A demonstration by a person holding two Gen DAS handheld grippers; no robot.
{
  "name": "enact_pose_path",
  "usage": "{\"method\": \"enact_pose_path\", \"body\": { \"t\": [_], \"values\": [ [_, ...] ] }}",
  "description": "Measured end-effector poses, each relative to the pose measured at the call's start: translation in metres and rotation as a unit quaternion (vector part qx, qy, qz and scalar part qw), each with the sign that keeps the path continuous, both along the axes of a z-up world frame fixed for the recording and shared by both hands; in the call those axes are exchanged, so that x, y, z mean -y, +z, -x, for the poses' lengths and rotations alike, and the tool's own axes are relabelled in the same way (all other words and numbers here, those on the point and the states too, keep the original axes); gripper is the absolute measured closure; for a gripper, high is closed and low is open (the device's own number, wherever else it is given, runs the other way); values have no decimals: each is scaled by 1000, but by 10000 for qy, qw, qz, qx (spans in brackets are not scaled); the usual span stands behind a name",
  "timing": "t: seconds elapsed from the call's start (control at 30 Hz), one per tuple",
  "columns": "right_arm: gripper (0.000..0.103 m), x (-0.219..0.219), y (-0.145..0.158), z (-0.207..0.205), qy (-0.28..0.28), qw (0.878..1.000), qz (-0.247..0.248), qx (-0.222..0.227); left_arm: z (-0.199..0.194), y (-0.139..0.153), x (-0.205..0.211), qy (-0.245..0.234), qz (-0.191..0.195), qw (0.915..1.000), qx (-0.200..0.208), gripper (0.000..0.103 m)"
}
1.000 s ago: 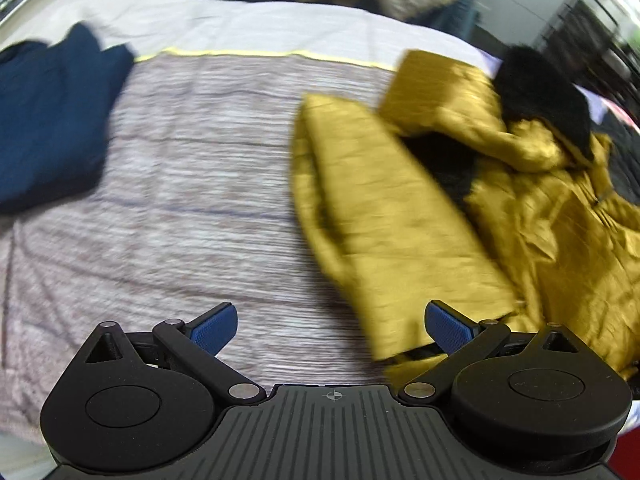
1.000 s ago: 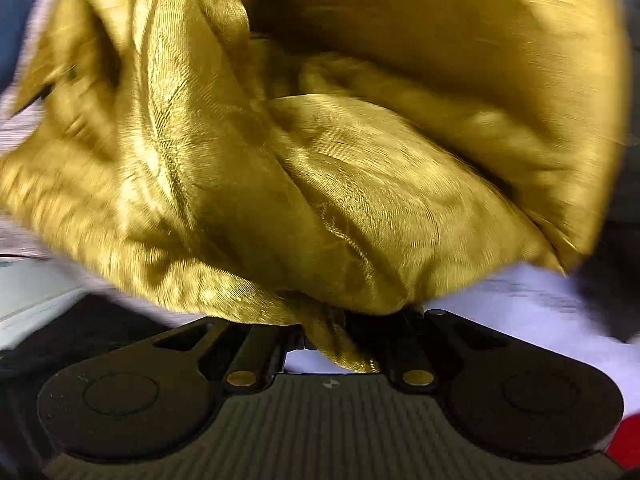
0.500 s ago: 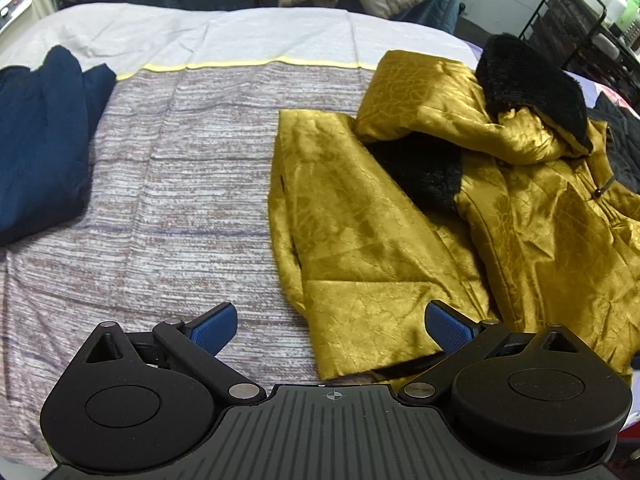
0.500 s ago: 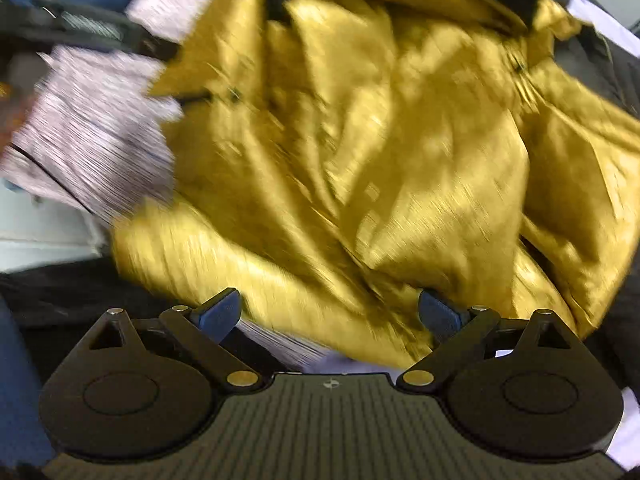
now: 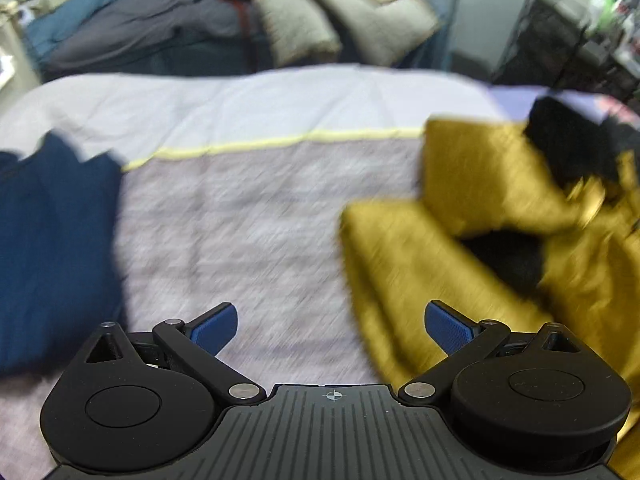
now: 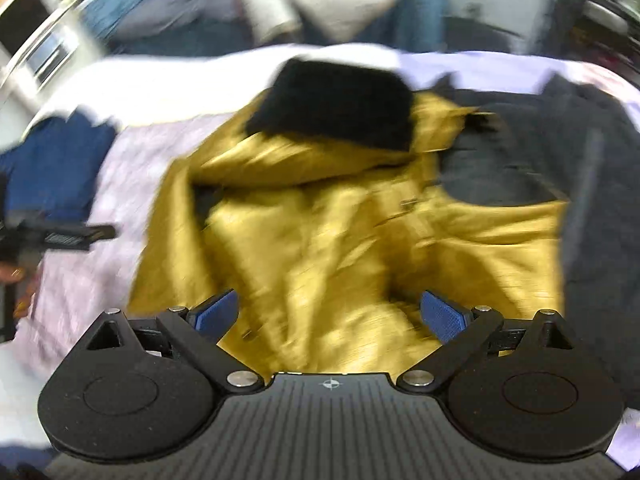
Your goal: Fold large clothes
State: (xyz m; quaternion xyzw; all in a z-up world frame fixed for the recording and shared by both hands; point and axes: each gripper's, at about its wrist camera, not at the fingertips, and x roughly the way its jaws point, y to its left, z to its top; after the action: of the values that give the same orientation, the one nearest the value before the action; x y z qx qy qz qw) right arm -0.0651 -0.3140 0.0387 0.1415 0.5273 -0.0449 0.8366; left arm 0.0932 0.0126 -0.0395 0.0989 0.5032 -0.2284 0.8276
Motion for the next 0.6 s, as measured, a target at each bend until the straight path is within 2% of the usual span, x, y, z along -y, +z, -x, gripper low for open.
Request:
{"method": "enact_pose_path", "body": {
  "t": [0.07, 0.13, 0.23, 0.33, 0.4, 0.47, 0.5, 0.57, 0.6],
  "values": [
    [5, 19, -2, 1, -410, 9991, 52, 24, -10, 6, 17, -406, 430, 9982, 36, 0],
    [5, 40, -8, 2, -840, 9963, 123, 110, -12, 7, 45, -1082, 626, 9920, 176, 0],
    [3, 65, -12, 7, -1537, 9876, 283, 121, -4, -2, 93, -1955, 462, 9788, 390, 0],
    [3, 81, -22, 13, -1815, 9831, 198, 148, 5, -21, 134, -2451, 176, 9678, 550, 0],
    [3, 86, -36, 14, -1857, 9822, 272, 71, 9, -38, 155, -2521, -162, 9649, 714, 0],
    [6, 89, -54, 11, -1870, 9821, 241, -30, 7, -51, 170, -2376, -463, 9659, 920, 0],
    [9, 88, -65, 8, -1887, 9818, 195, -93, 4, -54, 175, -2261, -422, 9689, 909, 0],
    [9, 84, -74, 9, -1871, 9818, 332, -76, -8, -50, 171, -1938, -91, 9791, 615, 0],
    [14, 79, -76, 9, -1783, 9826, 515, -37, -14, -46, 168, -1736, 57, 9836, 476, 6]
  ]
}}
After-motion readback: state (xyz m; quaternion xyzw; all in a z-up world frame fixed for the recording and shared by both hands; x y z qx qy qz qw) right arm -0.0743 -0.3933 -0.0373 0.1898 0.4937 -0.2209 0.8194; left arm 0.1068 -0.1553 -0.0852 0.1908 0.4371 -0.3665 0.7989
